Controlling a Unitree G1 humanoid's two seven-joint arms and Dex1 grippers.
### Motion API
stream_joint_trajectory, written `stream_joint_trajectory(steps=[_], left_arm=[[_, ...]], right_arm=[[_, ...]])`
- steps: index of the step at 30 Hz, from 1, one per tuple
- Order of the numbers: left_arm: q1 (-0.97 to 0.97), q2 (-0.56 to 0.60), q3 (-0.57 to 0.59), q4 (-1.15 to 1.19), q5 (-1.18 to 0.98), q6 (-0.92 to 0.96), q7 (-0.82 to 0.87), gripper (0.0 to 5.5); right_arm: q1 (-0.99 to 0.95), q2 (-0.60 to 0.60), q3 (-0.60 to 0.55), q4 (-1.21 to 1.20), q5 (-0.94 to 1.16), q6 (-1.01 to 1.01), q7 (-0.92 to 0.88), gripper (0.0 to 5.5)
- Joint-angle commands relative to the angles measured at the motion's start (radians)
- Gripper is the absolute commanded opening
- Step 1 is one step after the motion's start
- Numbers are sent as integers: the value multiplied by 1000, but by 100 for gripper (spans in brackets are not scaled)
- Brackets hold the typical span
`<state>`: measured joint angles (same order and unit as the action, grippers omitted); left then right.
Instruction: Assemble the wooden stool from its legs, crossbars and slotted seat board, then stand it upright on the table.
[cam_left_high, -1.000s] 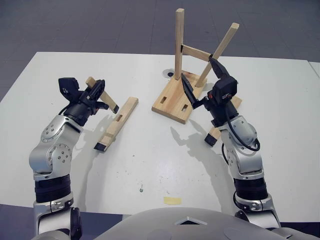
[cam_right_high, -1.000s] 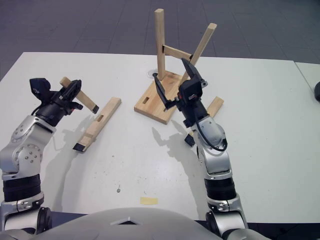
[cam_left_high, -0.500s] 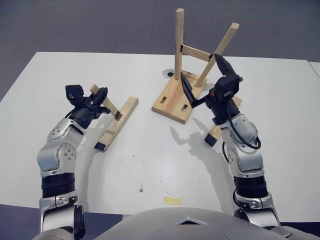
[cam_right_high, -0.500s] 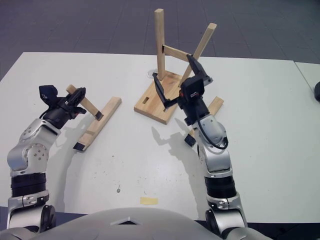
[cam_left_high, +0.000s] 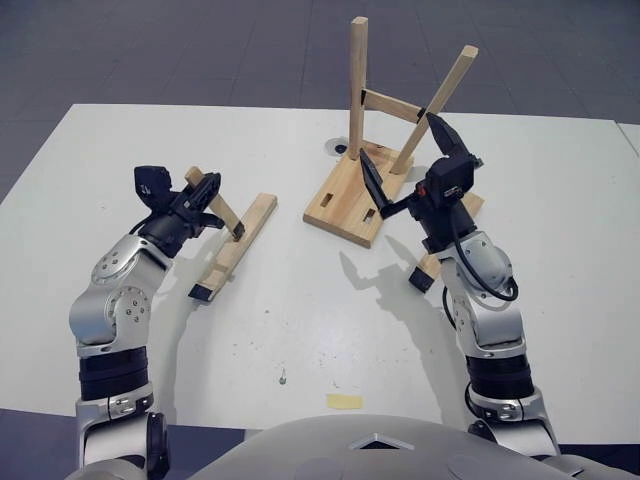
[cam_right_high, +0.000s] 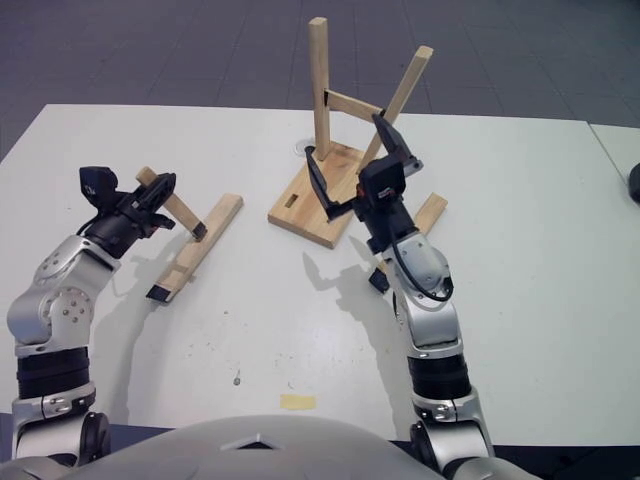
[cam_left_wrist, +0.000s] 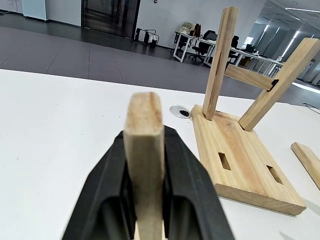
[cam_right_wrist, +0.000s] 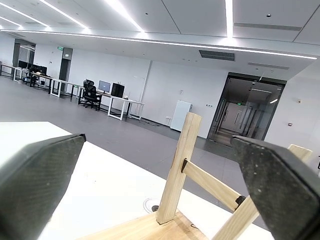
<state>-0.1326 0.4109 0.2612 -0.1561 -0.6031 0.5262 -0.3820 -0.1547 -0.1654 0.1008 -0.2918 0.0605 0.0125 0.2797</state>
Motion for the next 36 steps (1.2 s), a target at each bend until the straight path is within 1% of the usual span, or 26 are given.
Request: stream_joint_trajectory(steps=[1, 8, 19, 24, 30, 36], left_arm=[[-1, -3, -5, 31, 38, -11, 8, 42], [-2, -9, -13, 52, 66, -24, 8, 42], [-41, -14, -7, 13, 46, 4, 14, 42], [-20, -24, -29, 11, 61, 5, 12, 42], [-18, -37, -30, 41, 67, 3, 14, 42], [-17, -7, -19, 66, 92, -9, 6, 42]], right_arm=[[1, -6, 4, 1, -6, 8, 5, 540], [-7, -11, 10, 10, -16, 2, 5, 540], [-7, -16, 20, 16, -31, -11, 15, 540], [-2, -7, 17, 16, -26, -6, 11, 540], [8, -6, 24, 15, -33, -11, 8, 540], [8, -2, 23, 9, -29, -6, 7, 540]])
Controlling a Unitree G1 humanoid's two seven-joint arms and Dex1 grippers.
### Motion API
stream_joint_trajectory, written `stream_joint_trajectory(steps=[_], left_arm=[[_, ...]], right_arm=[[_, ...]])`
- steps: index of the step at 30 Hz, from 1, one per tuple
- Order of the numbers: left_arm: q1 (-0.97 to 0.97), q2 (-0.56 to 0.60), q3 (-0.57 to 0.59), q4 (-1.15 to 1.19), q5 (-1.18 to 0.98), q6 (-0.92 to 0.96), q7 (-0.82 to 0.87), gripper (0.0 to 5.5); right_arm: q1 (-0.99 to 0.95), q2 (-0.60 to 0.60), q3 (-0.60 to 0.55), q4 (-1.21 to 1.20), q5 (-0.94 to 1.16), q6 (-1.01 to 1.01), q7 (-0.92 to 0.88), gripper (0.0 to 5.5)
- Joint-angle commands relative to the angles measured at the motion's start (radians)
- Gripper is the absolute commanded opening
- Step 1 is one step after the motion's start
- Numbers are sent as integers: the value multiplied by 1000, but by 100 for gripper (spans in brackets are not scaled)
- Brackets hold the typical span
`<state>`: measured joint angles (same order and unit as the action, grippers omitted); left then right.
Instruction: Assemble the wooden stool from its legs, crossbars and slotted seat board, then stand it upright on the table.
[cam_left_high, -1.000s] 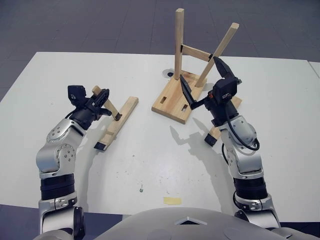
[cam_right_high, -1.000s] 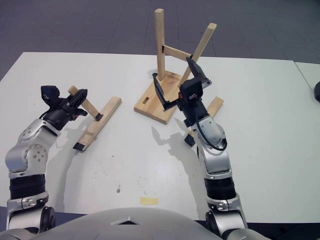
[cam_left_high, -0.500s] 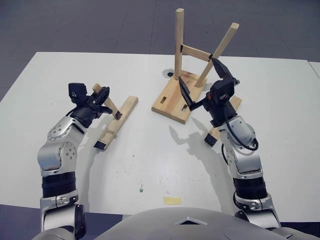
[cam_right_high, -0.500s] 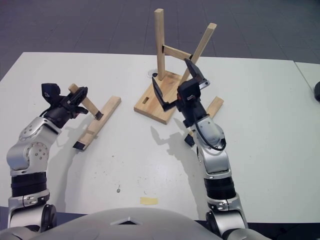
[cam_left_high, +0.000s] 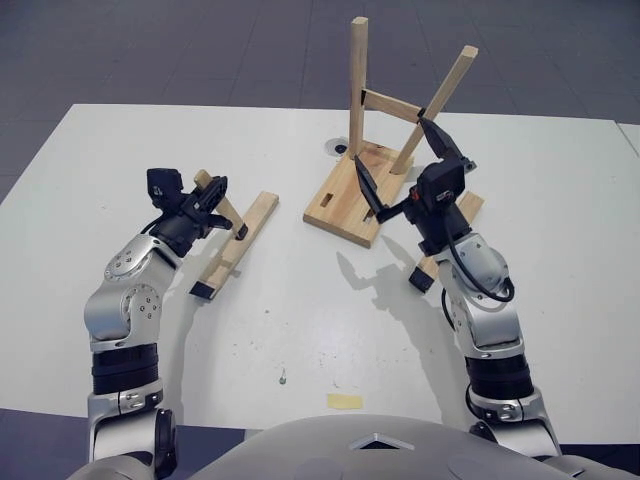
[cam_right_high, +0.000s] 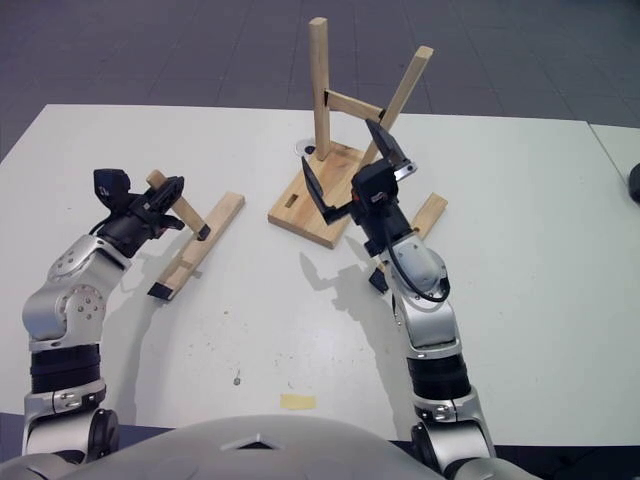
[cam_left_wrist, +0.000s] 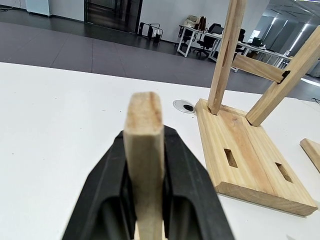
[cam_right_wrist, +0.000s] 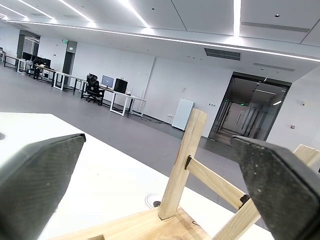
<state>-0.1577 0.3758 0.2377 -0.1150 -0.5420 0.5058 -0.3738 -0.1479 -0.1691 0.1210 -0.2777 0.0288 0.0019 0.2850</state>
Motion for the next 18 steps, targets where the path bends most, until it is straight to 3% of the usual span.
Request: stream_joint_trajectory(steps=[1, 9, 18], left_arm=[[11, 32, 4, 25, 35, 9, -6, 42], [69, 49, -51, 30, 105, -35, -38, 42], [251, -28, -118, 31, 166, -153, -17, 42]], right_arm=[[3, 1, 3, -8, 1, 4, 1, 540], [-6, -4, 10, -11, -14, -10, 2, 540], [-30, -11, -11, -12, -6, -4, -4, 540]])
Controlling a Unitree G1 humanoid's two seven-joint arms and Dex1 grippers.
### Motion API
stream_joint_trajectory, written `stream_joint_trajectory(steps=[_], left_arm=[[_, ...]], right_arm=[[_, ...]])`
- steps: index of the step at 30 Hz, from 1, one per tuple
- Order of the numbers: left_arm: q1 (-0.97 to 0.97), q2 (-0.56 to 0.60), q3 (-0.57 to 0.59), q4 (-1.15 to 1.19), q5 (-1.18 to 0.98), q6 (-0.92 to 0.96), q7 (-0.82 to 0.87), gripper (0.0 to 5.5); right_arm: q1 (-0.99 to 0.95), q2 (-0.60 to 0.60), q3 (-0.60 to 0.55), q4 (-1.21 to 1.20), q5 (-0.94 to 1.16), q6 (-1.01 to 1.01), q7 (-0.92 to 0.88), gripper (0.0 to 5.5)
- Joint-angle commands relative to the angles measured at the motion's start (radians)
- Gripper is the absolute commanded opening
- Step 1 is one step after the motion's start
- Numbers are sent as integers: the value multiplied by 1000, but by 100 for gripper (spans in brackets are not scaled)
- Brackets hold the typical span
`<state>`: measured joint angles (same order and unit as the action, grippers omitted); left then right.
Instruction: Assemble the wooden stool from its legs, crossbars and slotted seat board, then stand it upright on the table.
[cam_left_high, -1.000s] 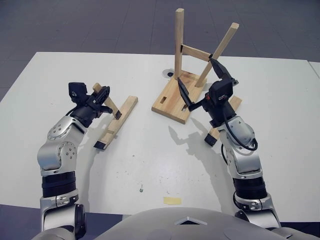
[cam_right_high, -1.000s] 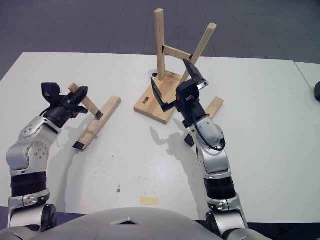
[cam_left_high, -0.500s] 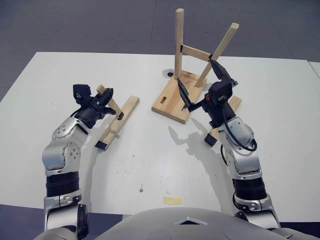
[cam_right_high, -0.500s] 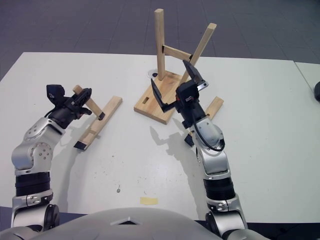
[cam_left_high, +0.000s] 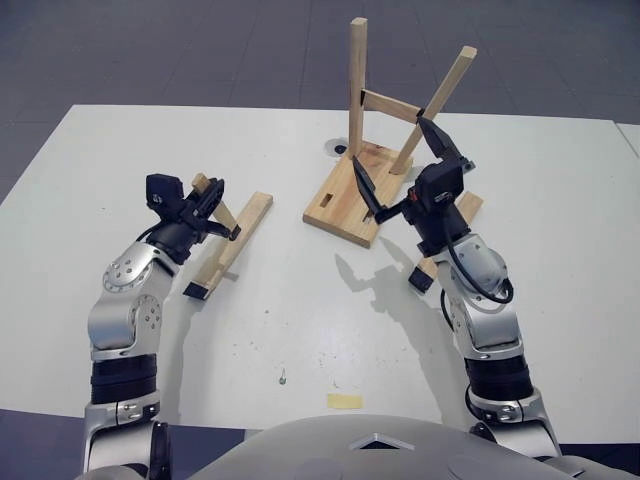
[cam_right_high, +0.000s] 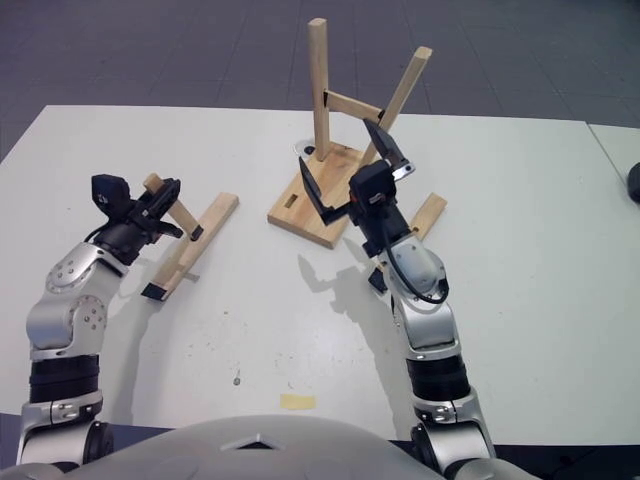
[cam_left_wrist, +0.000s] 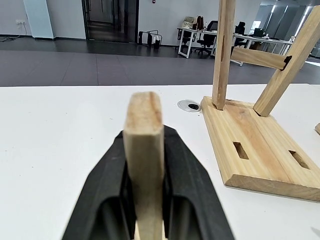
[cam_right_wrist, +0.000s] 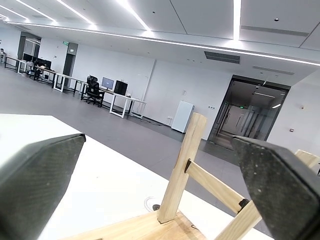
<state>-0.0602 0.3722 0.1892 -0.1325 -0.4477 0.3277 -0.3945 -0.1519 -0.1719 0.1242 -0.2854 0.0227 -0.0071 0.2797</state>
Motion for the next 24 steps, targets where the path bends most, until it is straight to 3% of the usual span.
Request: stream_joint_trajectory(steps=[1, 9, 18, 24], left_arm=[[178, -27, -79, 50, 84, 7, 2, 42], [191, 61, -193, 88, 187, -80, -87, 42], [149, 119, -93, 95, 33, 44, -138, 42], [144, 100, -26, 6, -59, 113, -72, 42]], right_arm=[[-31, -10, -15, -2, 3, 6, 5, 540], [-45, -9, -11, 0, 13, 13, 11, 540], [-41, -1, -1, -6, 7, 15, 4, 540], [-33, -3, -1, -10, 3, 13, 4, 540]])
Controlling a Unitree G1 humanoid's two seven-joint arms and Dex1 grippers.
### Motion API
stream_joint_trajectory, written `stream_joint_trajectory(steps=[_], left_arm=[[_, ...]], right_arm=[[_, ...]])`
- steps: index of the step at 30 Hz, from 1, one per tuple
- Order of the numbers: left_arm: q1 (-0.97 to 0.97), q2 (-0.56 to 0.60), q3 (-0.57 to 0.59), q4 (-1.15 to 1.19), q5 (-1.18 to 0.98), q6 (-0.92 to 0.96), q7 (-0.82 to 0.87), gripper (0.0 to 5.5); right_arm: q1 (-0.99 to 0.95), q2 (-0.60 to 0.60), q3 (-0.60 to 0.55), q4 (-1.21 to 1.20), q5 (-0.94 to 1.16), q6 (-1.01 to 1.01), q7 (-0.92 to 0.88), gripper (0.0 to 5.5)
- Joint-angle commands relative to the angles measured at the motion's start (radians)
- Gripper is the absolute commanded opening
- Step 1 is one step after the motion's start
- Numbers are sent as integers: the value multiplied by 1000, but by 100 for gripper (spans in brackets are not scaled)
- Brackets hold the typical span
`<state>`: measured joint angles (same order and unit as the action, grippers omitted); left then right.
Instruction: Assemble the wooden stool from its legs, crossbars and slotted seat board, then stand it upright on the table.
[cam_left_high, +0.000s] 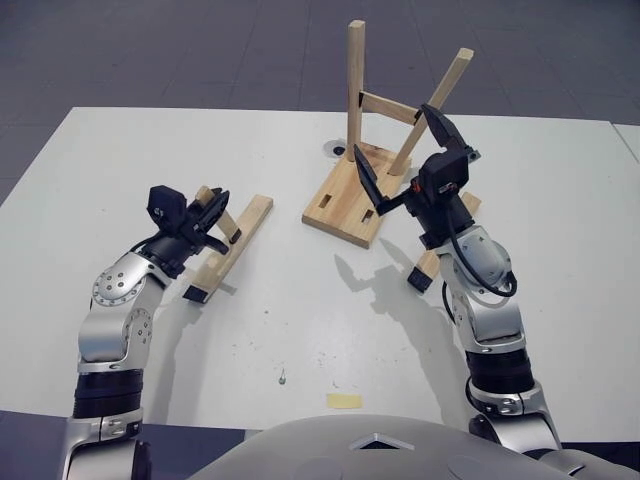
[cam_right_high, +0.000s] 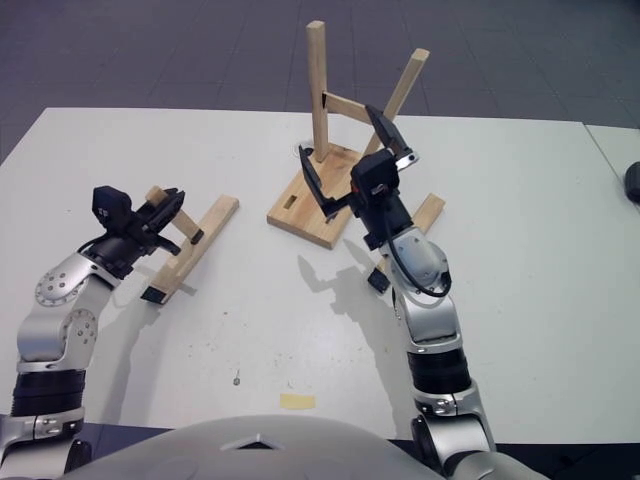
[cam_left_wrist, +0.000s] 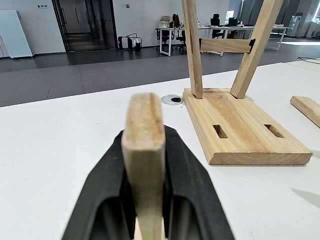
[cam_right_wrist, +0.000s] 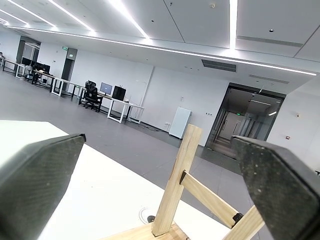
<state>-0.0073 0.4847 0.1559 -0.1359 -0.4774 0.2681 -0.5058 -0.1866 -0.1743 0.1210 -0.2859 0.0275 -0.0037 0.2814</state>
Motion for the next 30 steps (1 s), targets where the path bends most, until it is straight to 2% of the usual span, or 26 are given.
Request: stream_joint_trajectory(steps=[1, 5, 9, 18, 25, 30], left_arm=[[78, -24, 39, -15, -72, 192, 59, 42], [21, -40, 132, -90, -190, 253, 126, 42], [-5, -18, 152, -106, -203, 293, 135, 42], [25, -9, 92, -106, -92, 268, 116, 42], [75, 13, -39, -37, 74, 154, 57, 42], [102, 4, -51, 15, 103, 112, 44, 42]], right_arm=[[4, -1, 3, -11, -2, 10, 3, 540], [8, 5, 1, -10, 7, 19, 0, 540], [6, 10, -2, -13, 10, 27, -4, 540], [21, 10, 5, -24, 6, 28, -8, 540], [16, 11, 9, -26, 9, 30, -5, 540], [10, 12, 10, -28, 10, 35, -5, 540]])
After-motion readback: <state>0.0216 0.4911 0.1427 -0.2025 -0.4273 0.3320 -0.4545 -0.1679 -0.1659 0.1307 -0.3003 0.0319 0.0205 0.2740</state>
